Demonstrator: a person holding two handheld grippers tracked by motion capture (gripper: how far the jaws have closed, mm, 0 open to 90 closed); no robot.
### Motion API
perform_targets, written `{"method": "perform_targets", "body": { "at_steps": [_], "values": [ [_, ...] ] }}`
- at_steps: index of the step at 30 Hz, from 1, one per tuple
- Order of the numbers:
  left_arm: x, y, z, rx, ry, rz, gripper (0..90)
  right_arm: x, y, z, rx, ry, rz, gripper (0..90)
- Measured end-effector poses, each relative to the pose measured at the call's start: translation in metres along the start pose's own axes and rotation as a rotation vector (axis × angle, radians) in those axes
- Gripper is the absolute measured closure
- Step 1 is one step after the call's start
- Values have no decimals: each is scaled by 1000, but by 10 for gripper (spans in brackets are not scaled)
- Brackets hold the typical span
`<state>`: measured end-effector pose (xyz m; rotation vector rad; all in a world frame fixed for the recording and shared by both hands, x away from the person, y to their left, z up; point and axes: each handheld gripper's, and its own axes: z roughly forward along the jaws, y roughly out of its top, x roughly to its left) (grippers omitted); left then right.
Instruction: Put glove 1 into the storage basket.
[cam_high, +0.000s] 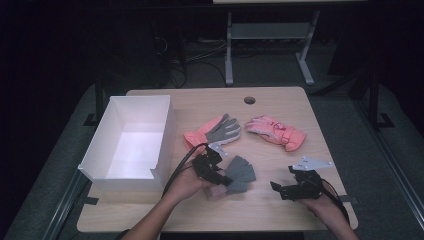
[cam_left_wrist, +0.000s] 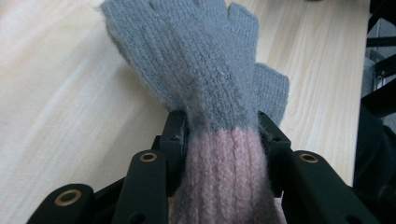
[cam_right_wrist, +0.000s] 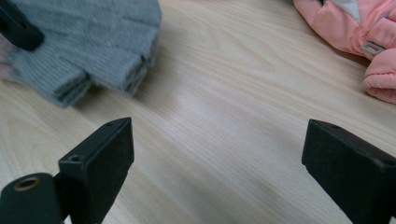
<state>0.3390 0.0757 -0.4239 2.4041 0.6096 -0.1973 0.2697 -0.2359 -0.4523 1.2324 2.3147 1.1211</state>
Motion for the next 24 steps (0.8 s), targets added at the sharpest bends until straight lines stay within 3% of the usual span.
{"method": "perform_targets", "body": {
  "at_steps": [7, 12, 24],
  "values": [
    [-2, 7, -15, -18, 14, -19, 621, 0, 0, 0, -4, -5, -2, 87],
    [-4, 15, -37, -38, 16, -44, 621, 1, -1, 0, -10, -5, 1, 87],
    [-4, 30, -76, -49, 57, -49, 618, -1, -1, 2, -1, -2, 10, 86]
  ]
}}
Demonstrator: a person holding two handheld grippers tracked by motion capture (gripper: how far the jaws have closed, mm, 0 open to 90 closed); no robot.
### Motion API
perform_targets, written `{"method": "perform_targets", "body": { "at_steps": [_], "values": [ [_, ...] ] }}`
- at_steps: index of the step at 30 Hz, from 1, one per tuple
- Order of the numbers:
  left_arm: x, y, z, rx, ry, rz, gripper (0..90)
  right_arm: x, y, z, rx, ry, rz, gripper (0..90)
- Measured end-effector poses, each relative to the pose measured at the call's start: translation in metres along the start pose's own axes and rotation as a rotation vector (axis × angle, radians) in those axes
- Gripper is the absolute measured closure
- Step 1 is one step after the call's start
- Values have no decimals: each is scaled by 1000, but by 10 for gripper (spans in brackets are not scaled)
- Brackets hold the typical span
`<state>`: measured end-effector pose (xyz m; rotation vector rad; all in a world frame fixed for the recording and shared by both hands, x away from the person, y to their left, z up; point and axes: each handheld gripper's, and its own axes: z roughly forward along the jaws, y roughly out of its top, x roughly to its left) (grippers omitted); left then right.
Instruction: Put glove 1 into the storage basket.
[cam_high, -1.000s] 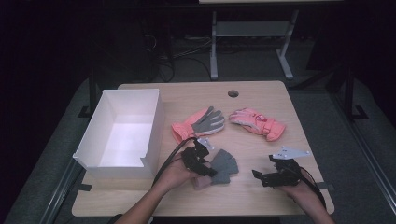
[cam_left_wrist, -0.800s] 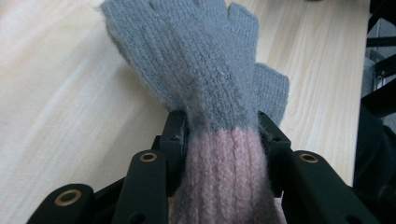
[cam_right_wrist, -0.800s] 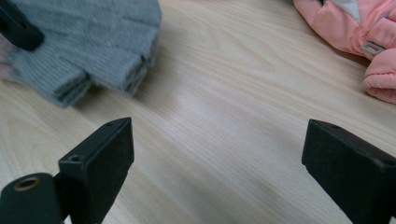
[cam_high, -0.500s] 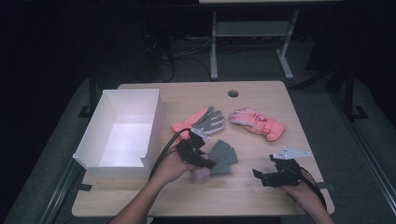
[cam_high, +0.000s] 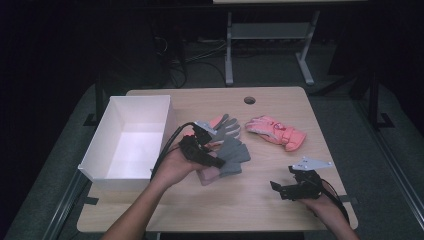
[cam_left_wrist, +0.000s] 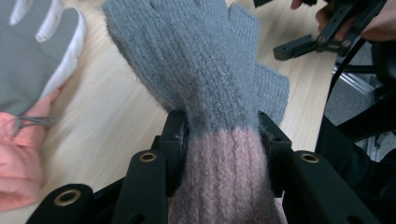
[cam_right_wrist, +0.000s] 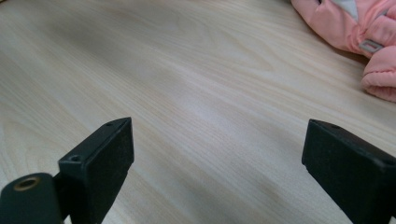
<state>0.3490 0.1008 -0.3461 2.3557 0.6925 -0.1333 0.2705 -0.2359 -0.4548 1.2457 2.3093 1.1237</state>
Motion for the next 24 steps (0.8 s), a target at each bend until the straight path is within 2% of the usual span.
{"method": "perform_targets", "body": {
  "at_steps": [5, 14, 15, 19, 20, 22, 23, 24],
  "values": [
    [3, 6, -21, -13, 22, -13, 618, -1, 0, 2, 1, 7, 4, 65],
    [9, 15, -53, -18, 53, -10, 619, -1, -1, 3, 10, 11, 5, 45],
    [11, 16, -61, -28, 62, -19, 619, -1, -1, 3, 10, 10, 5, 44],
    [15, 16, -73, -48, 77, -34, 619, -1, -1, 4, 9, 12, 1, 44],
    [18, 16, -81, -54, 89, -36, 619, -1, -1, 4, 12, 11, -1, 45],
    [19, 15, -84, -66, 96, -48, 620, -1, -1, 5, 13, 11, 0, 44],
    [23, 14, -93, -76, 115, -59, 620, -1, -1, 4, 12, 9, 1, 45],
    [23, 14, -93, -76, 115, -59, 620, -1, -1, 4, 12, 9, 1, 45]
  ]
}}
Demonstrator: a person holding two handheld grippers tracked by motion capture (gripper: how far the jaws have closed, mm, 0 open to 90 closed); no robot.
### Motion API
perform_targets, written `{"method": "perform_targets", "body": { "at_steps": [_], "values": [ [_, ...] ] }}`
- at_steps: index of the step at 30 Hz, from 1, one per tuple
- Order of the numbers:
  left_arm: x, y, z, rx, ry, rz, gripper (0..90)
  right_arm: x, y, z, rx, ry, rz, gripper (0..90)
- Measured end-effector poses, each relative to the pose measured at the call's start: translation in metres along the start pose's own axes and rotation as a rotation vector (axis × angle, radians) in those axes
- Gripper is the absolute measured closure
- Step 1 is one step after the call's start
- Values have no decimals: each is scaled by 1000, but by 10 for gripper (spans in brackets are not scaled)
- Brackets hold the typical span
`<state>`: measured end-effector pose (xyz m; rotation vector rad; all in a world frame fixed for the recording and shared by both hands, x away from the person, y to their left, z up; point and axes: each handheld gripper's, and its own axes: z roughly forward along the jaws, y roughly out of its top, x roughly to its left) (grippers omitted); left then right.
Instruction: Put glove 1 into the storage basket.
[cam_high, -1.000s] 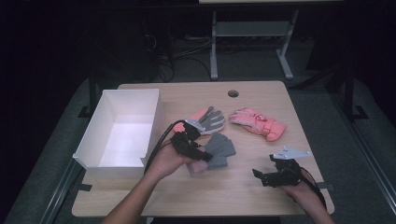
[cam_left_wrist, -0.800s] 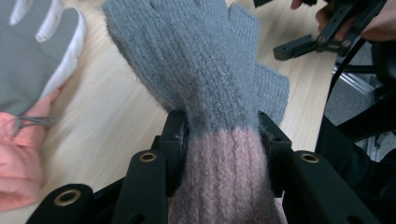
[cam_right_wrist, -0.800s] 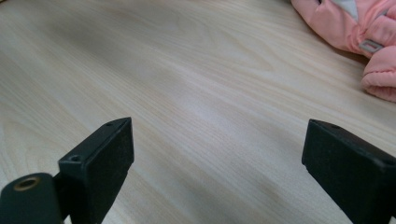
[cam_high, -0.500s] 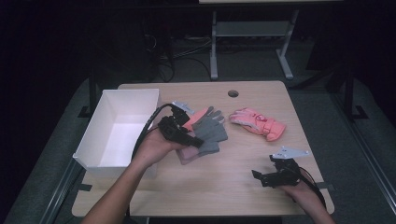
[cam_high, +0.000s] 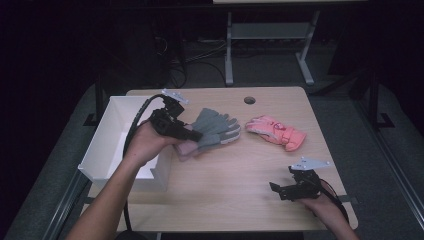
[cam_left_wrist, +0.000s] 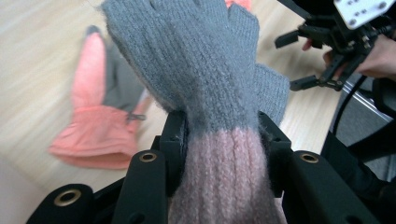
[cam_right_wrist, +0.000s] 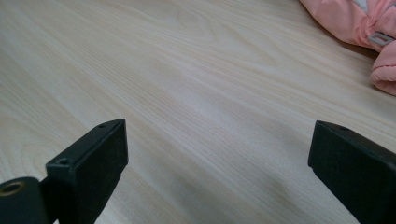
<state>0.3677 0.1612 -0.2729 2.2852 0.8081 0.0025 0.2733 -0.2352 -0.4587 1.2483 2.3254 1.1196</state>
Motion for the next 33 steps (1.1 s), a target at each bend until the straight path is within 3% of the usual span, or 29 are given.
{"method": "perform_targets", "body": {
  "at_steps": [6, 13, 14, 19, 21, 28, 33],
  "values": [
    [17, -8, -26, -39, 53, -36, 620, 1, 2, 2, 0, 3, -6, 44],
    [39, -26, -52, -81, 111, -104, 621, 2, 6, 8, 0, 13, -18, 44],
    [44, -32, -58, -89, 134, -127, 621, 2, 8, 9, 0, 16, -16, 45],
    [55, -44, -69, -96, 186, -155, 621, 4, 12, 14, 4, 28, -31, 45],
    [63, -53, -72, -97, 226, -172, 621, 6, 14, 17, 6, 35, -32, 44],
    [87, -74, -71, -78, 295, -227, 621, 6, 17, 20, 3, 39, -36, 44],
    [109, -91, -58, -45, 347, -279, 621, 6, 19, 22, 5, 42, -33, 45]
  ]
}}
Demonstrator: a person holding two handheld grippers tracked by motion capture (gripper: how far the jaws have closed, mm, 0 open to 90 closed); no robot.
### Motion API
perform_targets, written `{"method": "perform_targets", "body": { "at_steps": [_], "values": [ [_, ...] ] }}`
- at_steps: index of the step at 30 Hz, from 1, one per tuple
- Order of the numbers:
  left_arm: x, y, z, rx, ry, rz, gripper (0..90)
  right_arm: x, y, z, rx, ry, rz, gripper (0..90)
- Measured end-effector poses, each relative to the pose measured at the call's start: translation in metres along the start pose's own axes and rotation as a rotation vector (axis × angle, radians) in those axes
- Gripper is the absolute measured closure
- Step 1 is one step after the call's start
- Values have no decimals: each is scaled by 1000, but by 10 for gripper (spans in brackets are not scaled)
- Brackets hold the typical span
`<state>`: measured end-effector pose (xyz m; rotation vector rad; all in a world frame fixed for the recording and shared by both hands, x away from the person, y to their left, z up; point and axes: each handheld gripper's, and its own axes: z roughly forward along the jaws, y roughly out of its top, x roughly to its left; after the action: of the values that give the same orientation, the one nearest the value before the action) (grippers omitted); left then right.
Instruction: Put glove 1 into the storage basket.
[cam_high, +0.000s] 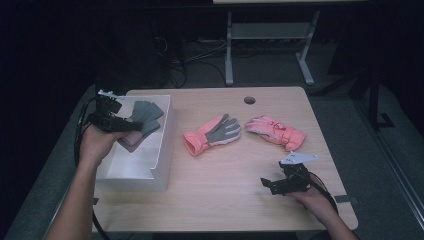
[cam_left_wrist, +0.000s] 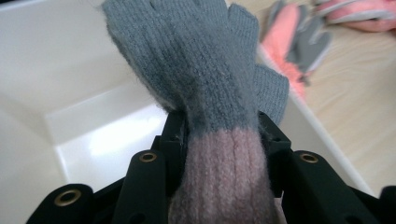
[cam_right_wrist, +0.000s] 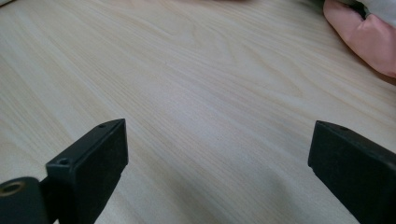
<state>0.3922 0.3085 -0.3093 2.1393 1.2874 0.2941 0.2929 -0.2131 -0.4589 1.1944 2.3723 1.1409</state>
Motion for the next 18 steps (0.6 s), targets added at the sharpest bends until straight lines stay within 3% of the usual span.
{"method": "perform_targets", "body": {
  "at_steps": [8, 18],
  "values": [
    [23, -15, 28, 50, 51, -63, 620, -2, 0, 0, -3, -2, -4, 44],
    [40, -32, 59, 123, 110, -89, 618, -2, 0, 0, -1, -2, 1, 45]
  ]
}}
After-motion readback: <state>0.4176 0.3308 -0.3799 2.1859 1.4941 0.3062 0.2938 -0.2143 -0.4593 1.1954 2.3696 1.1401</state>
